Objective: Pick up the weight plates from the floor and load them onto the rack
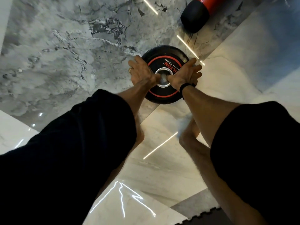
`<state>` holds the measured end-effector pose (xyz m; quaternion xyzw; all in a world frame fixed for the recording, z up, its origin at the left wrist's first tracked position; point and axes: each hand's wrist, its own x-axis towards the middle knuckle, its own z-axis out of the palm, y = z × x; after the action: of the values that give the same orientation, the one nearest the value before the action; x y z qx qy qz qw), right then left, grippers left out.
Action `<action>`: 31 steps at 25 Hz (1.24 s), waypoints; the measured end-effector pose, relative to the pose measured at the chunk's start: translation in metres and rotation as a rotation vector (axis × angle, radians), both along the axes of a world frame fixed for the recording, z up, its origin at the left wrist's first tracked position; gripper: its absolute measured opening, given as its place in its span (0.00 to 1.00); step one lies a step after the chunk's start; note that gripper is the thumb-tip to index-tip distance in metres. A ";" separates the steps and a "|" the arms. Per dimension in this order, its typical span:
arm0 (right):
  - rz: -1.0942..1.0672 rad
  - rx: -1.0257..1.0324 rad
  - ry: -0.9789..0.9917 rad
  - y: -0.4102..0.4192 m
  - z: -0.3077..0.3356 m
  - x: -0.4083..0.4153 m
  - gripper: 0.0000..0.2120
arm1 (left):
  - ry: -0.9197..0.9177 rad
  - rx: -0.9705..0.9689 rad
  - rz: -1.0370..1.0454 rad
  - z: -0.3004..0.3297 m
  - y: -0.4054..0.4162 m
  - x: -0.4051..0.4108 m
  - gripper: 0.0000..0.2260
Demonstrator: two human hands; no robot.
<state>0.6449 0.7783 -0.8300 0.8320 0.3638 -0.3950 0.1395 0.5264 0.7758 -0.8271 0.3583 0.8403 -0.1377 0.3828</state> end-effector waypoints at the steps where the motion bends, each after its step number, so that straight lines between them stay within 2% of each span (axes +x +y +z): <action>1: -0.007 -0.020 0.006 0.000 0.011 0.002 0.49 | 0.006 -0.026 -0.005 0.012 0.001 0.001 0.44; 4: -0.035 -0.032 0.014 -0.007 0.061 0.009 0.53 | -0.012 -0.037 -0.026 0.062 -0.003 0.007 0.47; 7: -0.060 -0.007 -0.013 -0.012 0.145 0.019 0.50 | -0.041 -0.029 -0.040 0.143 -0.007 0.016 0.46; 12: -0.122 0.069 -0.010 -0.016 0.331 0.038 0.45 | -0.102 0.035 -0.093 0.324 -0.004 0.034 0.44; 16: -0.200 0.203 -0.094 -0.032 0.487 0.055 0.44 | -0.150 0.143 -0.215 0.477 -0.002 0.051 0.44; 19: -0.264 0.284 -0.145 -0.052 0.574 0.064 0.43 | -0.188 0.218 -0.349 0.564 -0.005 0.062 0.44; 25: -0.391 0.499 -0.201 -0.093 0.658 0.114 0.43 | -0.246 0.426 -0.557 0.659 -0.023 0.115 0.45; 31: -0.450 0.757 -0.294 -0.171 0.686 0.166 0.43 | -0.283 0.653 -0.621 0.690 -0.089 0.170 0.44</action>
<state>0.8112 0.6075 -0.1444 0.9298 0.2693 -0.1326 -0.2128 0.6968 0.6872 -0.1374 0.7095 0.6324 0.0761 0.3013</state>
